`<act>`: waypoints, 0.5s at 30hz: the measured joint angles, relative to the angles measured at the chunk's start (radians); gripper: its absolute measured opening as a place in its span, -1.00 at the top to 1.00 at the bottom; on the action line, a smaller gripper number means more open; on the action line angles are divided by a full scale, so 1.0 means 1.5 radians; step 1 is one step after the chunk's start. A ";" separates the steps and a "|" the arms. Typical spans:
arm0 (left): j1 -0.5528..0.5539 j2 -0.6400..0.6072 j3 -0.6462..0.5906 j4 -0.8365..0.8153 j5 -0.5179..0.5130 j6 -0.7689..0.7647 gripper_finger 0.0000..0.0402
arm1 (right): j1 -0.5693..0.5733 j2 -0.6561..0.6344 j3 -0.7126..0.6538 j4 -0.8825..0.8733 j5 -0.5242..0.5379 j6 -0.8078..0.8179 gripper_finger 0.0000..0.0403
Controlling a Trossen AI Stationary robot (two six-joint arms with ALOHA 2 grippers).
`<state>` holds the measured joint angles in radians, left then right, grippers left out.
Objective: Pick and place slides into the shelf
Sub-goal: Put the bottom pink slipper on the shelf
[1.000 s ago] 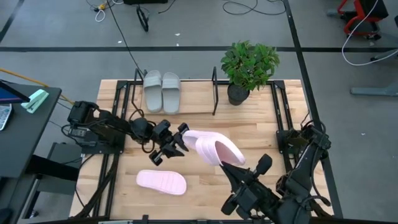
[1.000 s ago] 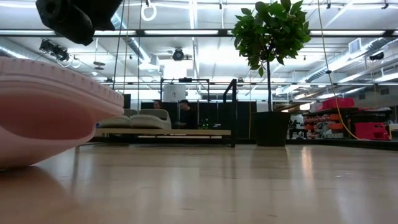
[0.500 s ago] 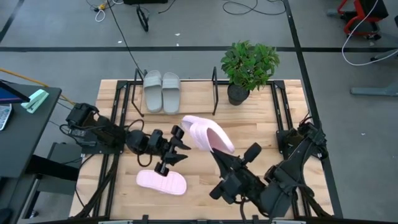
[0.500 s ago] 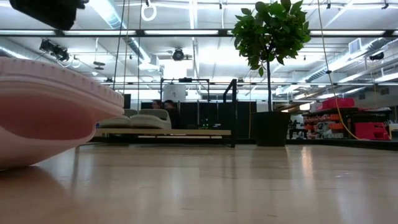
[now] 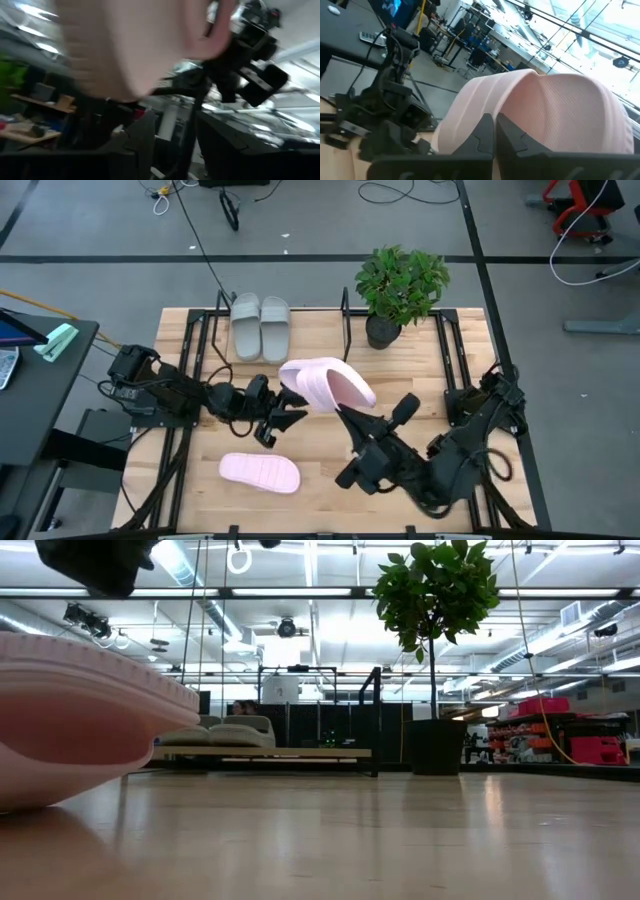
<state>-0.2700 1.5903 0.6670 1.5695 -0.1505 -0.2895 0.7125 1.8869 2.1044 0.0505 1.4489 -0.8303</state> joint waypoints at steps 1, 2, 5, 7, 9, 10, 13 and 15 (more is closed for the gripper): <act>0.003 0.000 0.000 0.000 -0.007 -0.009 0.22 | 0.001 -0.006 0.000 0.000 -0.004 -0.001 0.99; 0.006 0.000 0.000 0.001 -0.009 -0.013 0.18 | 0.001 -0.009 0.000 0.000 -0.011 -0.001 0.99; 0.021 -0.004 0.017 -0.002 -0.006 -0.028 0.06 | -0.003 -0.021 0.000 0.001 -0.051 0.002 0.99; 0.031 -0.009 0.037 0.004 -0.007 -0.043 -0.03 | -0.009 -0.023 0.000 0.016 -0.074 0.003 0.99; 0.039 -0.009 0.055 0.001 0.004 -0.053 -0.12 | -0.013 -0.023 0.000 0.022 -0.081 -0.006 0.99; 0.042 -0.009 0.066 -0.001 0.012 -0.060 -0.17 | -0.015 -0.023 0.000 0.020 -0.082 -0.006 0.99; 0.044 -0.009 0.097 0.002 0.024 -0.061 -0.29 | -0.022 -0.022 0.000 0.001 -0.084 0.011 0.99; 0.043 -0.009 0.112 0.000 0.034 -0.056 -0.35 | -0.025 -0.022 0.000 -0.010 -0.087 0.020 0.99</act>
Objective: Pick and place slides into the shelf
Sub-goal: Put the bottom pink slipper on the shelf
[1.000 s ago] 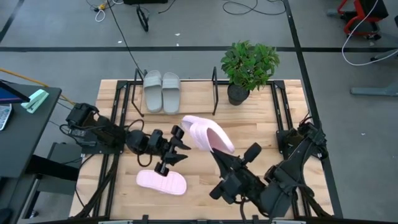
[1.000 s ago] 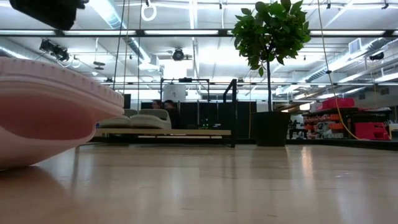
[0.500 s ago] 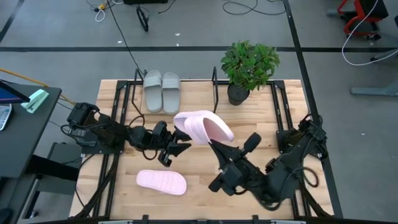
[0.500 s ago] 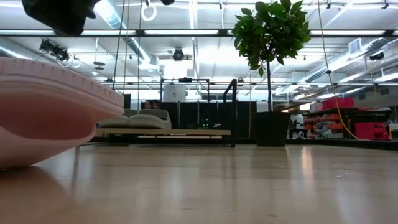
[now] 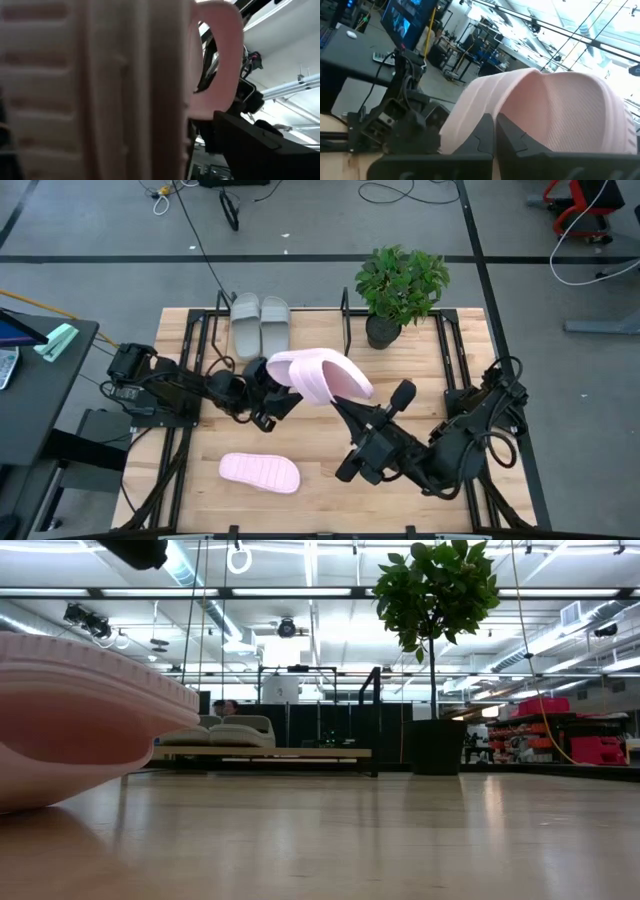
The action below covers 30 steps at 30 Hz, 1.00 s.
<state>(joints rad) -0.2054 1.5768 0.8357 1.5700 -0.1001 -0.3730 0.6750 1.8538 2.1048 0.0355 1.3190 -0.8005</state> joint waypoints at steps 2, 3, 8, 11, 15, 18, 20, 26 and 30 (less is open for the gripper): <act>-0.003 0.000 0.013 0.000 0.010 0.016 -0.39 | 0.001 0.000 0.000 0.000 0.002 -0.001 0.99; -0.006 0.000 0.018 0.001 0.009 0.029 -0.40 | 0.002 0.000 0.000 0.000 0.003 -0.001 0.99; -0.011 0.000 0.025 0.000 -0.009 0.052 -0.29 | 0.012 0.000 0.001 -0.006 0.001 0.008 0.99; -0.010 0.000 0.025 0.000 -0.031 0.052 -0.12 | 0.022 0.000 0.001 -0.021 0.007 0.026 0.99; -0.010 0.000 0.026 0.000 -0.049 0.056 0.13 | 0.032 0.001 0.000 -0.023 0.008 0.028 0.99; -0.007 -0.001 0.026 -0.001 -0.054 0.064 0.30 | 0.038 0.001 0.000 -0.023 0.027 0.028 0.99; -0.007 -0.010 0.026 -0.004 -0.055 0.070 0.39 | 0.043 0.001 0.000 -0.031 0.036 0.039 0.99; -0.005 -0.033 0.028 -0.007 -0.052 0.085 0.52 | 0.050 0.001 0.000 -0.077 0.044 0.094 0.99; -0.004 -0.044 0.028 -0.006 -0.054 0.101 0.54 | 0.048 0.001 0.001 -0.124 0.044 0.150 0.98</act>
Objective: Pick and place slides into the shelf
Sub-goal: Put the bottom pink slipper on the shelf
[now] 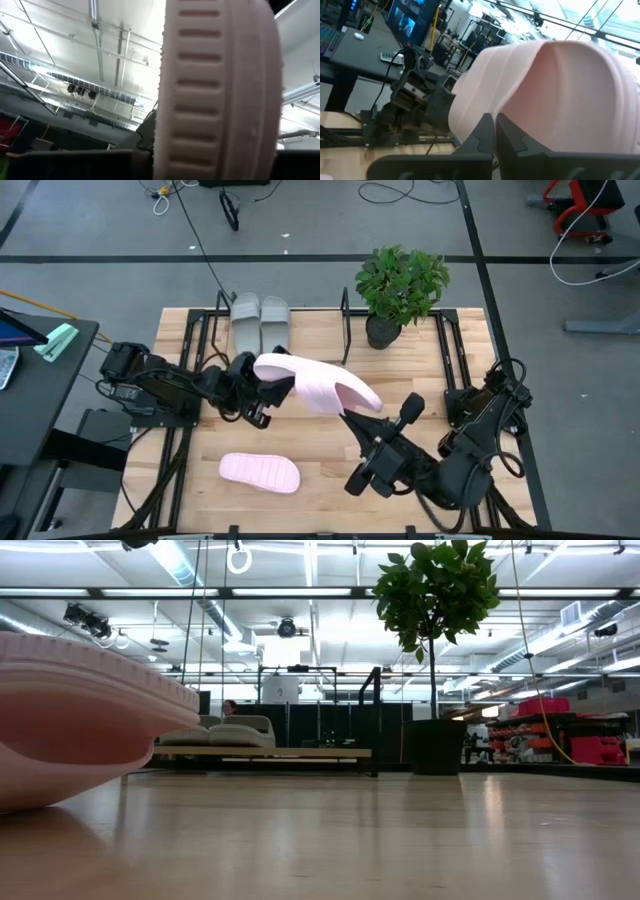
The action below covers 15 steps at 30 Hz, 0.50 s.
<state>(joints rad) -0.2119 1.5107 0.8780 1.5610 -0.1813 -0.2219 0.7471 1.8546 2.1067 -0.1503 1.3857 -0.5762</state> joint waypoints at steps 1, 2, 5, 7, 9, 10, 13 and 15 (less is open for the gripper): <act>0.000 -0.003 0.000 -0.002 -0.003 0.005 0.55 | 0.000 0.000 0.000 -0.021 0.000 0.020 0.98; 0.000 -0.009 0.000 -0.010 -0.004 0.014 0.55 | 0.001 0.000 0.000 -0.042 0.000 0.038 0.98; 0.002 -0.014 0.000 -0.001 -0.015 0.021 0.57 | 0.000 0.000 0.000 -0.098 -0.002 0.103 0.96; 0.004 -0.018 -0.001 -0.007 -0.015 0.021 0.59 | 0.005 0.000 0.000 -0.128 -0.008 0.118 0.88; 0.005 -0.021 -0.001 -0.001 -0.015 0.031 0.60 | 0.011 -0.001 0.000 -0.139 -0.019 0.120 0.75; 0.005 -0.021 -0.001 -0.001 -0.014 0.037 0.60 | 0.016 -0.001 0.000 -0.142 -0.024 0.120 0.67; 0.005 -0.023 -0.001 0.012 -0.030 0.044 0.60 | 0.030 0.000 -0.002 -0.158 -0.051 0.123 0.39; 0.008 -0.028 0.001 0.012 -0.041 0.052 0.60 | 0.043 0.004 -0.003 -0.164 -0.052 0.128 0.21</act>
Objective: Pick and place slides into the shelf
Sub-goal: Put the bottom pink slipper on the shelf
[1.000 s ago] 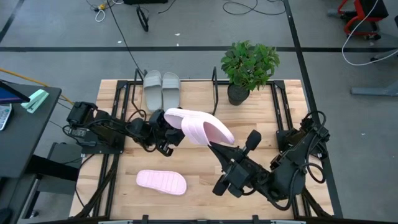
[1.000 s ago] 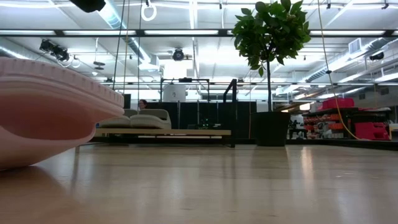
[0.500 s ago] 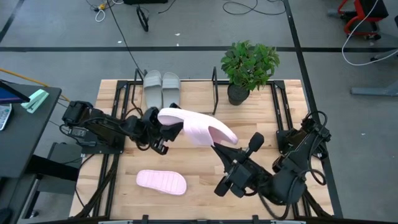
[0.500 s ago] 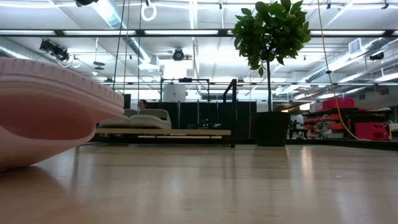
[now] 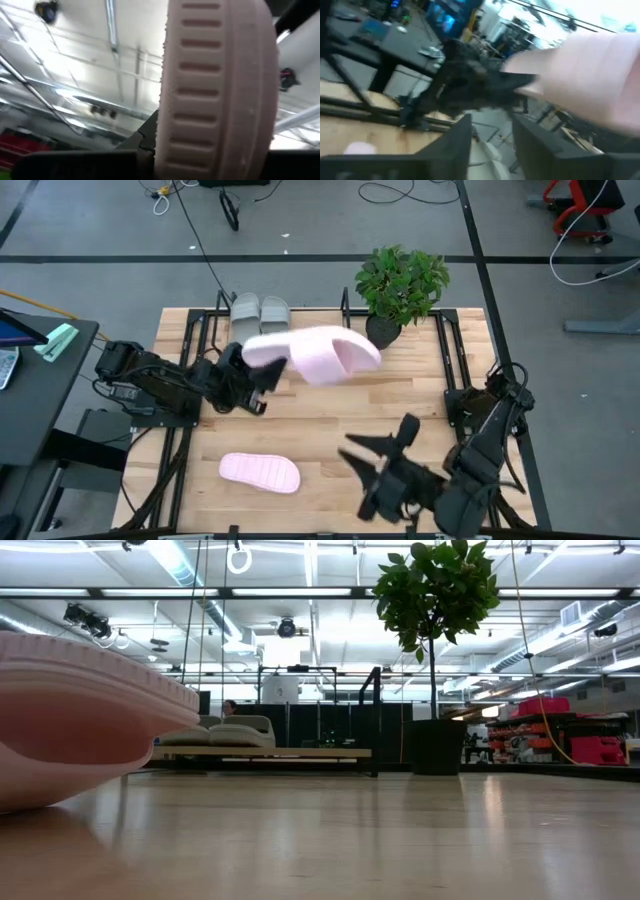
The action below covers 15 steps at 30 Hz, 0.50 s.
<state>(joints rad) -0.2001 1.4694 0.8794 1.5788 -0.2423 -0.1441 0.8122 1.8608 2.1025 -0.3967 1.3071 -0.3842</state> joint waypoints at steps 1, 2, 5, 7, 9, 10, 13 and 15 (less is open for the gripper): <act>0.002 0.000 0.000 -0.008 0.000 0.004 0.60 | 0.008 0.000 0.000 -0.001 0.004 0.006 0.13; 0.004 0.000 0.000 -0.034 0.000 0.009 0.60 | 0.016 0.000 0.000 0.000 0.015 0.010 0.05; 0.011 -0.013 -0.001 -0.143 0.020 -0.004 0.60 | 0.045 -0.003 0.001 -0.001 0.077 0.016 -0.14; 0.018 -0.038 -0.001 -0.233 0.024 -0.005 0.60 | 0.069 -0.003 0.001 -0.002 0.118 0.016 -0.22; 0.029 -0.066 -0.001 -0.326 0.027 -0.014 0.60 | 0.097 -0.003 0.001 -0.001 0.152 0.017 -0.28; 0.035 -0.082 -0.001 -0.380 0.027 -0.019 0.61 | 0.110 -0.003 0.001 0.000 0.166 0.021 -0.29; 0.065 -0.142 0.000 -0.533 0.030 -0.037 0.61 | 0.145 -0.003 0.001 -0.002 0.173 0.048 -0.31; 0.094 -0.190 0.018 -0.643 0.043 -0.059 0.61 | 0.162 -0.003 0.001 -0.003 0.174 0.071 -0.31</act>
<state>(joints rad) -0.0594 1.1846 0.9058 0.6143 -0.1783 -0.2329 1.0556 1.8568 2.1036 -0.4012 1.5674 -0.2775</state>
